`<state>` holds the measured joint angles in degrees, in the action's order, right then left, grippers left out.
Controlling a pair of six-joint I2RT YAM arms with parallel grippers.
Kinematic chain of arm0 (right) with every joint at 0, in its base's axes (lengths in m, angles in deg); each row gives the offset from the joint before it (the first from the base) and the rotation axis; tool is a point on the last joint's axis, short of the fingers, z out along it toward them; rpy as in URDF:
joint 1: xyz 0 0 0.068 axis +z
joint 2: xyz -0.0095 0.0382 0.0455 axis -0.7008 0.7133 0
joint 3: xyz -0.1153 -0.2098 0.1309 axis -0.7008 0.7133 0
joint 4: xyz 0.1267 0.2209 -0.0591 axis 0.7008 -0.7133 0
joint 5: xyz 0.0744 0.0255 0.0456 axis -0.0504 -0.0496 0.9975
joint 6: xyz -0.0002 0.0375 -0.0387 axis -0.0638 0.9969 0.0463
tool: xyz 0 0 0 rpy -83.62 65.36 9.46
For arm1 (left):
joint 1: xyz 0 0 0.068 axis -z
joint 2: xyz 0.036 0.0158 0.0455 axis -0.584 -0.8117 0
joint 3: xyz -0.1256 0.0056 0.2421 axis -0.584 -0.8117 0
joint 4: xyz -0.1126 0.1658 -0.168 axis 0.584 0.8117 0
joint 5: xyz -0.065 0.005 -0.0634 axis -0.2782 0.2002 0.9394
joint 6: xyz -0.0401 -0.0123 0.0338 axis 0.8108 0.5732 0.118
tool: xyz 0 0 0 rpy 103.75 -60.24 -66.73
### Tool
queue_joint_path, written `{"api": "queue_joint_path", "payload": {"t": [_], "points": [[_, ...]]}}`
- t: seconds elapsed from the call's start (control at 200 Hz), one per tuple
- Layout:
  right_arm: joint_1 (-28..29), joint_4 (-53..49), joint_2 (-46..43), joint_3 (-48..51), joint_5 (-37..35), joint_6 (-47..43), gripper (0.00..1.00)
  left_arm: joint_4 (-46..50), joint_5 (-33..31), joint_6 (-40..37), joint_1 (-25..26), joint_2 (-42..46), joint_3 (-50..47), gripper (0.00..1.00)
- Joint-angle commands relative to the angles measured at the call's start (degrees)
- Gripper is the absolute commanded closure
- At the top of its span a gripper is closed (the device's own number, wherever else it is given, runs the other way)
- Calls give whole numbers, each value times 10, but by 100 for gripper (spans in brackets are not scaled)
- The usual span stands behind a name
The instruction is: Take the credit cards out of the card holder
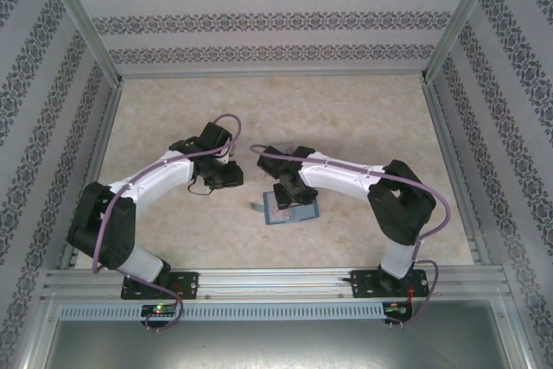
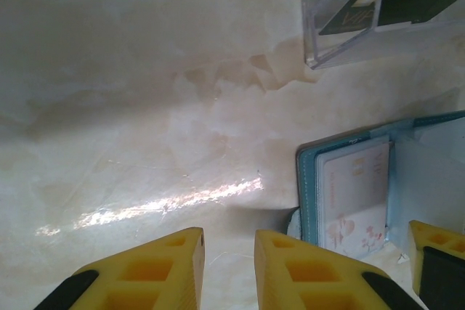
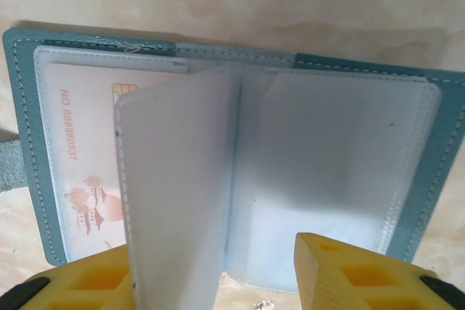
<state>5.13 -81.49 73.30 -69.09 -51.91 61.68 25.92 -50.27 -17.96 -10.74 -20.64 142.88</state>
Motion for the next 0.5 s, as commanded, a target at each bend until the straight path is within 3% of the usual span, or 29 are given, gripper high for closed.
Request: {"api": "queue_joint_path", "payload": {"t": [0.0,0.495], "points": [[-6,-21,-28,4,-26,-6,52,8,-11,9,20,-10,22,75],[-64,6,-74,80,-17,-24,50,-31,-9,63,96,-34,21,75]]}}
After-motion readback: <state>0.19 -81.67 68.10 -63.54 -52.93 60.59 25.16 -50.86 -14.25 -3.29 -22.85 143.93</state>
